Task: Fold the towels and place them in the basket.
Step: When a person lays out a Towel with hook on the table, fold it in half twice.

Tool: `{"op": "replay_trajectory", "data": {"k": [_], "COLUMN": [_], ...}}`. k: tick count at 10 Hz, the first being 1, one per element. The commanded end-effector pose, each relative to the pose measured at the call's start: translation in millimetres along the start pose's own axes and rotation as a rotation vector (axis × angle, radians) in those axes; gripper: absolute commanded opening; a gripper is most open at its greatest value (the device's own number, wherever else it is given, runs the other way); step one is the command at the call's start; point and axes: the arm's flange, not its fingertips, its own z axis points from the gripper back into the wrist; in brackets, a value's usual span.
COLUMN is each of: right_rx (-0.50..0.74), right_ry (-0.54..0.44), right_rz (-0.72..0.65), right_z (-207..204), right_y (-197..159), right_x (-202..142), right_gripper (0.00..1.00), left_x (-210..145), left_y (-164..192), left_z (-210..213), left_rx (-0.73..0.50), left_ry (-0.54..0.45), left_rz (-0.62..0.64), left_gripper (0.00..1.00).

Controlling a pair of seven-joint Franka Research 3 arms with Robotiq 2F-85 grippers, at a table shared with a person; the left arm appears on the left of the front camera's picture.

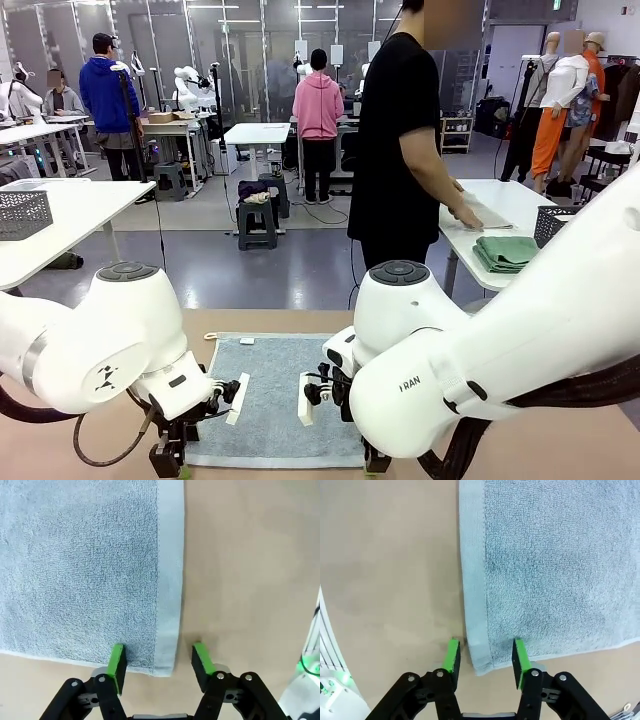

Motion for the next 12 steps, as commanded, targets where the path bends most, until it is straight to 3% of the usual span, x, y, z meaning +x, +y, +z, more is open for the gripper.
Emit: {"op": "replay_trajectory", "data": {"k": [1,4,8,9,10,11,12], "right_rx": [0.034,0.058,0.065,0.059,0.061,0.060,0.057], "right_ry": [-0.009,-0.012,-0.017,-0.016,-0.015,-0.018,-0.021], "right_rz": [0.019,0.017,0.015,0.017,0.012,0.011,0.011], "right_z": [5.1,2.5,1.1,0.6,-0.1,-0.8,-0.8], "right_y": [-5.1,-8.1,-11.3,-12.1,-12.0,-11.7,-11.5], "right_x": [-0.6,-2.3,-4.9,-5.5,-5.8,-5.8,-6.0], "right_gripper": [0.54,0.54,0.54,0.43,0.34,0.23,0.14], "left_x": [-6.6,-6.9,-3.3,-3.0,-3.0,-3.2,-3.7], "left_y": [-0.1,4.3,10.4,11.1,11.4,11.2,11.0], "left_z": [5.9,6.4,6.2,5.5,5.3,4.7,3.8], "left_rx": [-0.043,-0.065,-0.070,-0.063,-0.057,-0.051,-0.049], "left_ry": [-0.002,0.005,0.014,0.018,0.023,0.026,0.028], "left_rz": [-0.022,-0.016,-0.020,-0.021,-0.019,-0.020,-0.022], "left_gripper": [0.68,0.68,0.58,0.40,0.38,0.20,0.19]}}
